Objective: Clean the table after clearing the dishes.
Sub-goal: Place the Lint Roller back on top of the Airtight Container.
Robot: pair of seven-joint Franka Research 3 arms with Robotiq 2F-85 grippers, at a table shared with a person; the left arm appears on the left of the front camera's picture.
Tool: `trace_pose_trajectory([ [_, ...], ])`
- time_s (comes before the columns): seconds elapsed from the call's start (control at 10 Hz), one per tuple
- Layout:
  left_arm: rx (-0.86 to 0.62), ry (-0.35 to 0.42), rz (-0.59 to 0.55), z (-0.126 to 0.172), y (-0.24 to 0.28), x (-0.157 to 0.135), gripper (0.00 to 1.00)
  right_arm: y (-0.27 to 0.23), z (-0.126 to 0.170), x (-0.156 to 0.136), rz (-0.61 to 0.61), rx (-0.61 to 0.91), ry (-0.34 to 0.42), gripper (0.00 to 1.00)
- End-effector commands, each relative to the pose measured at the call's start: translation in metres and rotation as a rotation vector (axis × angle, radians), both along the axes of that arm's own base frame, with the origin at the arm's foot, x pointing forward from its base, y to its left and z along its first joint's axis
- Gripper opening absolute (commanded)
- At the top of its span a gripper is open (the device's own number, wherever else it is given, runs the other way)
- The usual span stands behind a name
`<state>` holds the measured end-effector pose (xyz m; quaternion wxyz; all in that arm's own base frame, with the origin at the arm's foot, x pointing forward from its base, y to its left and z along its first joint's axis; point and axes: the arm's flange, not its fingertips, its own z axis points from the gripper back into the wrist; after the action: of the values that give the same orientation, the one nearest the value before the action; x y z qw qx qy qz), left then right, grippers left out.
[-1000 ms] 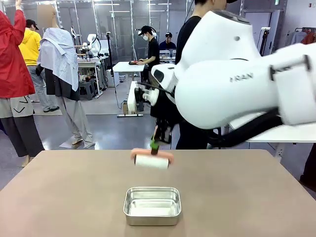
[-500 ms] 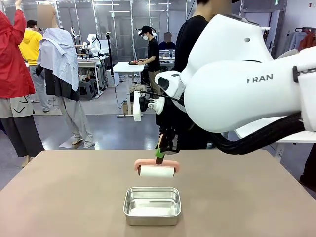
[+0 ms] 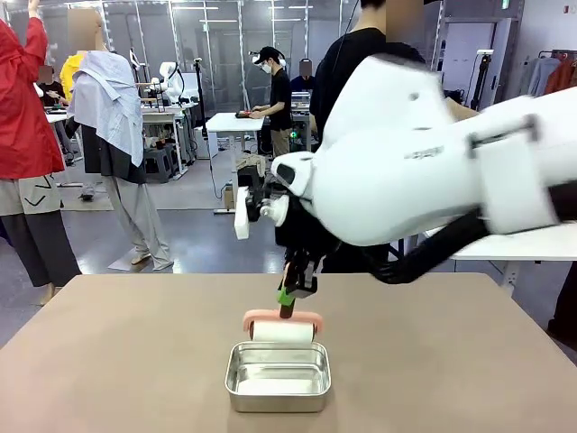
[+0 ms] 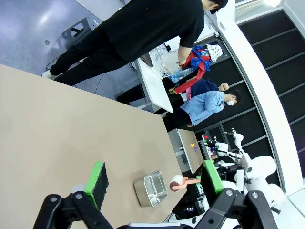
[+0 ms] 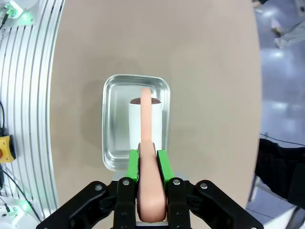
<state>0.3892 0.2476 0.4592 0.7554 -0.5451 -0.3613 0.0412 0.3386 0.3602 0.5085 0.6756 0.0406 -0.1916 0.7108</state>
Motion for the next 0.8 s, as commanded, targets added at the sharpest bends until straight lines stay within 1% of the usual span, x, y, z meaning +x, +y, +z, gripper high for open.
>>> trace_pose_trajectory([
  [0.0,-0.017,-0.012,0.0,0.002,0.001,-0.001,1.0,0.025,-0.007,0.024,0.004,-0.031,0.1,0.21],
  [0.3,-0.017,-0.012,0.0,0.002,0.001,-0.001,1.0,0.035,-0.041,0.046,-0.001,-0.085,0.199,0.21],
  [0.5,-0.017,-0.012,0.0,0.002,0.001,-0.001,1.0,0.039,-0.061,0.061,0.017,-0.096,0.223,0.21],
  [0.7,-0.017,-0.012,0.0,0.002,0.001,-0.001,1.0,0.042,-0.075,0.074,0.007,-0.109,0.255,0.21],
])
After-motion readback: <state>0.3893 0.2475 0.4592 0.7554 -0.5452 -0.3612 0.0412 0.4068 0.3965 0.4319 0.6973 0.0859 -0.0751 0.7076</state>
